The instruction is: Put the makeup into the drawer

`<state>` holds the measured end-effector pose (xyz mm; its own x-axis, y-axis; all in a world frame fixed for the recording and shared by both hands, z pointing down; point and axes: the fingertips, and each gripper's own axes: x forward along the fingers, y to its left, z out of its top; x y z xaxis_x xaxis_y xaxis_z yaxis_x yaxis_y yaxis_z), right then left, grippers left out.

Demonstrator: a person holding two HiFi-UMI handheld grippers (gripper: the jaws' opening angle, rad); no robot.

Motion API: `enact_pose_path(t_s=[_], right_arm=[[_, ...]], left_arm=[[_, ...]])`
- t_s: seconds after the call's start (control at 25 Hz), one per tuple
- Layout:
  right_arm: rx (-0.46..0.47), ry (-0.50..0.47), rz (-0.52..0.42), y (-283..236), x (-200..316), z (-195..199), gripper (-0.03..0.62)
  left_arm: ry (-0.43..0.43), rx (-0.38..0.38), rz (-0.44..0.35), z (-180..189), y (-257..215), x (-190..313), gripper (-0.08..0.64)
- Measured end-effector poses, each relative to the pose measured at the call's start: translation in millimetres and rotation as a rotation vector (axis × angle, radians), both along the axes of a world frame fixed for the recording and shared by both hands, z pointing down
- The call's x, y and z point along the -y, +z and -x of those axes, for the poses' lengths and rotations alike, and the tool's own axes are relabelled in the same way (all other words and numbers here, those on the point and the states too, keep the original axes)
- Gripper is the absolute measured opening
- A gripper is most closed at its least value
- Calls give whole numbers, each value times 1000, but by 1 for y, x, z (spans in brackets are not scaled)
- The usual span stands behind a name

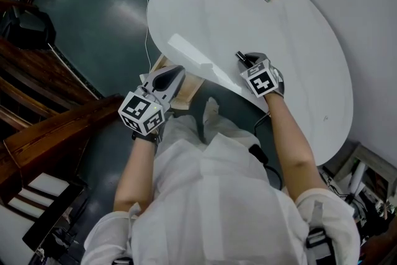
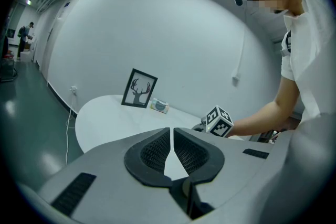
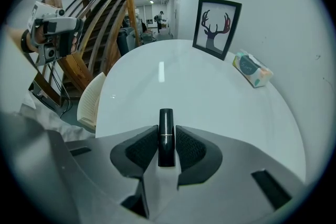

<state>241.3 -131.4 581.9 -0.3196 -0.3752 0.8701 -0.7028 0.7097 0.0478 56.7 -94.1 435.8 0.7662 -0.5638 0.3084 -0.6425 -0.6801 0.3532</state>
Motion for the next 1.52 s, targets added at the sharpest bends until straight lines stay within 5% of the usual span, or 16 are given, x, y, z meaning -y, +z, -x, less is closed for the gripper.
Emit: enact_pose_path(t_s=[1.16,1.52], right_arm=[[-59,47,27,1,-1,1,92],[-36,23,7,-12,1,34,92]], left_arm=[[-39,-24,-10,28,-1,-3,31],[-79,-23,-12,57,-1,-10,31]])
